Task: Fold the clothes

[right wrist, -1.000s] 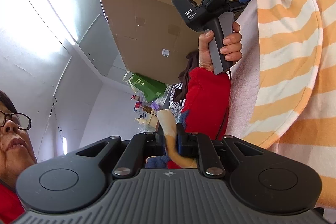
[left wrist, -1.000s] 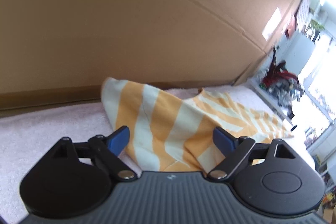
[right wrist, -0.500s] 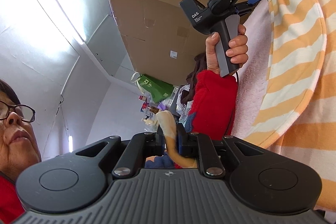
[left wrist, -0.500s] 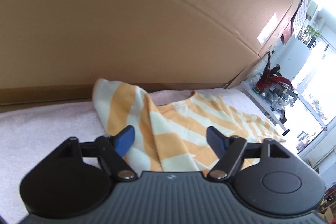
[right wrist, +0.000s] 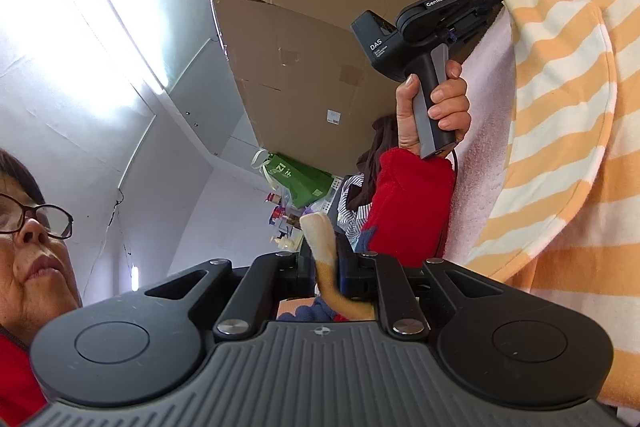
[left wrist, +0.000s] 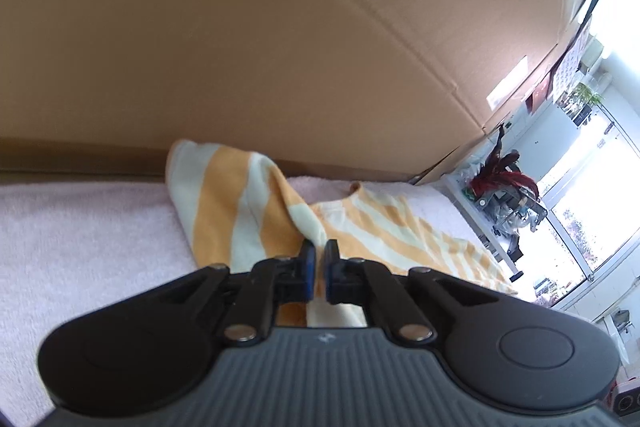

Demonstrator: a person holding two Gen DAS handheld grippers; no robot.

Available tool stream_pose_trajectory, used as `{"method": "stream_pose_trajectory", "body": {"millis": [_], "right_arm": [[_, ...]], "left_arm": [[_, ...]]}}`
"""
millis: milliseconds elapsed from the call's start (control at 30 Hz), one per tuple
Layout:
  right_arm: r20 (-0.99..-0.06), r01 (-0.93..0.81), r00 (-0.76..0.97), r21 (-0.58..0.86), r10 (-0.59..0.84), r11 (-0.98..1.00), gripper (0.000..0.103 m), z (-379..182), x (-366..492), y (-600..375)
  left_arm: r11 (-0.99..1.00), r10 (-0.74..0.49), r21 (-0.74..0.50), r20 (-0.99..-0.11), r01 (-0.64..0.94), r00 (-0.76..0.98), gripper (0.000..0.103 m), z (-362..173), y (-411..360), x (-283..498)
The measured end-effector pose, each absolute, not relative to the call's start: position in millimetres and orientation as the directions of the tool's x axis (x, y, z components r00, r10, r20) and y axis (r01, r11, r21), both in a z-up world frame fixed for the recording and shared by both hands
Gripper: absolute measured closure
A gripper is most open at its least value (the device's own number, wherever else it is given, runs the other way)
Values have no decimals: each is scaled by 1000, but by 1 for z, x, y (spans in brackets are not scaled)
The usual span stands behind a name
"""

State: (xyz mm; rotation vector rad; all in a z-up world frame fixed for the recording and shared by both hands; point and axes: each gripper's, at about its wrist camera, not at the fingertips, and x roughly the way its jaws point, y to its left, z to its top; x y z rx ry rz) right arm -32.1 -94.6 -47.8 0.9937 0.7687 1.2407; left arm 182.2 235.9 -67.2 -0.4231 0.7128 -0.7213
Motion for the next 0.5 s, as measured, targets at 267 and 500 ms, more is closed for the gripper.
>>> {"method": "stream_pose_trajectory", "body": {"millis": [267,500], "right_arm": [[161,-502,159,863,974,-61,90,-17,-45,-112],[137,-421,164,905,977,-56,89,-41,-47,-103]], "left_arm": [[718,-687,-577,-498,390,529,103,-78,236,192],[721,-681,-585,-500,372,534,103,-76,245,193]]}}
